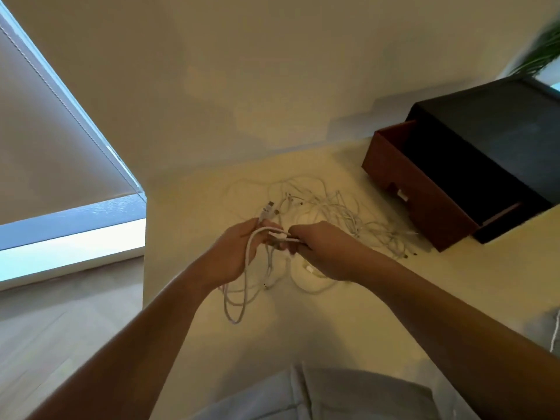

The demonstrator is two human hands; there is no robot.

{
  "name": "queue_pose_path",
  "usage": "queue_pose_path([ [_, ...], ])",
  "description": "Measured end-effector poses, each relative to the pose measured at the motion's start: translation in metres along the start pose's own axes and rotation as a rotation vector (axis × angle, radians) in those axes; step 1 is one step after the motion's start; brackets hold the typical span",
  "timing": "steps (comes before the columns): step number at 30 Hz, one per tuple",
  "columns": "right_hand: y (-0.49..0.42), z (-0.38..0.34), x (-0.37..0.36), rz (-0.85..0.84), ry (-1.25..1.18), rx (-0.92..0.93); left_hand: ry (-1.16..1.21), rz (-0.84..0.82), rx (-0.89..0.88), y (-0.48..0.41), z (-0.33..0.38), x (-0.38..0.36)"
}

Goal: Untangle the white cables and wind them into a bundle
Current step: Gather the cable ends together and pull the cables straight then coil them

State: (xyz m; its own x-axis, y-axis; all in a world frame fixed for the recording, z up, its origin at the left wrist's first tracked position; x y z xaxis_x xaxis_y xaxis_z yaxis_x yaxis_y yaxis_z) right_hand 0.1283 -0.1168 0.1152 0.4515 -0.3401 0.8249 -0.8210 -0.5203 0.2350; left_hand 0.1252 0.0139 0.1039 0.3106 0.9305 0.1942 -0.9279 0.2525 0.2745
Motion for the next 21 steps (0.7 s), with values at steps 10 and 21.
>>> queue_pose_path([
  [10, 0.003, 0.009, -0.017, -0.186, 0.290, -0.061, -0.257, -0.390, 0.280, 0.010, -0.001, -0.022],
  [21, 0.004, 0.022, -0.011, -0.144, 0.121, 0.011, -0.353, -0.251, 0.193, 0.005, -0.013, -0.016],
])
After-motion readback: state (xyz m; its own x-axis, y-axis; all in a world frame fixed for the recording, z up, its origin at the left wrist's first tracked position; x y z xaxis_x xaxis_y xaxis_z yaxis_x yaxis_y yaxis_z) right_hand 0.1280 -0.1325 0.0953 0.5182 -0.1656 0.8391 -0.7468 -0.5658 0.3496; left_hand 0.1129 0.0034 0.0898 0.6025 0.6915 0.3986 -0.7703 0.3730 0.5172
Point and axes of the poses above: each hand's wrist, its own y-axis away from the middle knuckle, its own x-axis out of the back of the hand, z = x × y, the point moved 7 cm from there along -y, towards the middle knuckle, and after that the axes turned 1 degree about -z, right-handed, at the moved point
